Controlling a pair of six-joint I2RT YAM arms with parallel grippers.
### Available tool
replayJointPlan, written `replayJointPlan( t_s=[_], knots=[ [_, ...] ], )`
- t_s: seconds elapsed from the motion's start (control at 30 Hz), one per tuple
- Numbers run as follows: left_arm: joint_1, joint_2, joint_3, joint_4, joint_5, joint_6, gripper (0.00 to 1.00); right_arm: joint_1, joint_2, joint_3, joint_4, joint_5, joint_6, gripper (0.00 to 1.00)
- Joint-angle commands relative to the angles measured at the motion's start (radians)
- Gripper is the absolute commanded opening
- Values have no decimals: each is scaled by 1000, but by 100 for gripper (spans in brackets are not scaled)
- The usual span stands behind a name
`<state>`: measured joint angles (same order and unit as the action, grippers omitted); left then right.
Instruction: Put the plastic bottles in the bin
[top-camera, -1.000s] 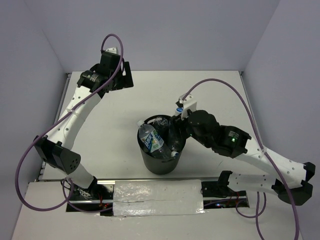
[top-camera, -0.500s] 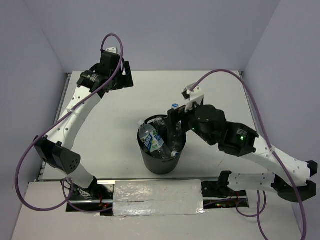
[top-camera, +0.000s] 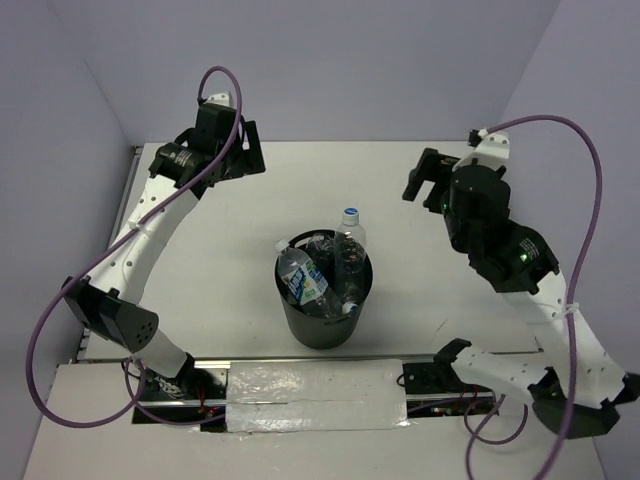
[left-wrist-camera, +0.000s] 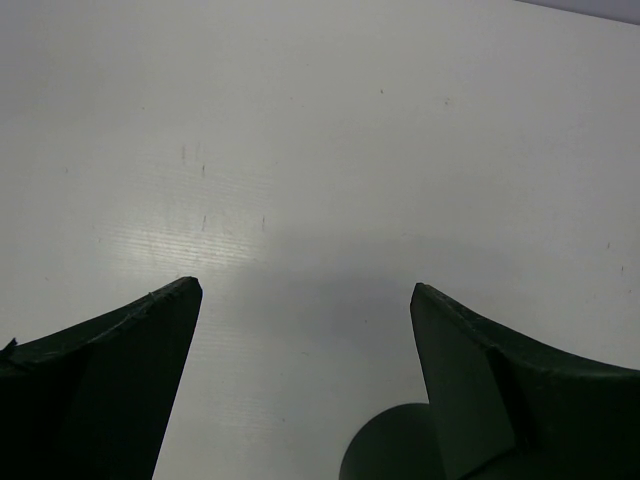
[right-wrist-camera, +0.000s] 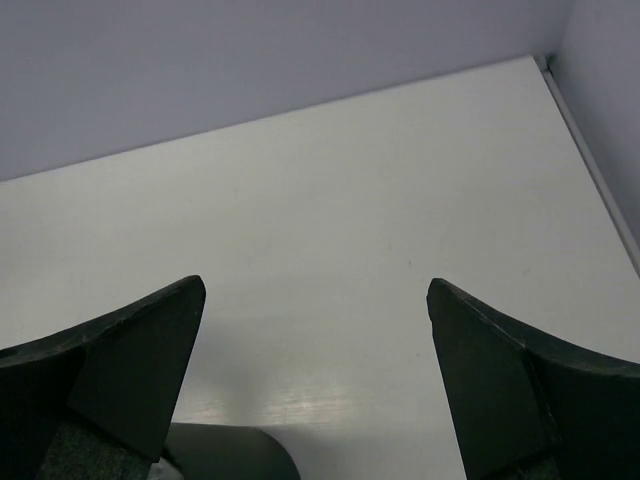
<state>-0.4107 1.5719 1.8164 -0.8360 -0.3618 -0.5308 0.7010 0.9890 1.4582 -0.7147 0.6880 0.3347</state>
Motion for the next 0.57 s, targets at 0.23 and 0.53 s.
replayJointPlan(
  t_s=[0.23,0.53],
  knots=[
    [6,-62,35,21,-11,9,99,-419,120,-96,-120,-418,207,100],
    [6,-179,-26,92,43,52,99,-437,189,-142,-80,-453,224,100]
  ],
)
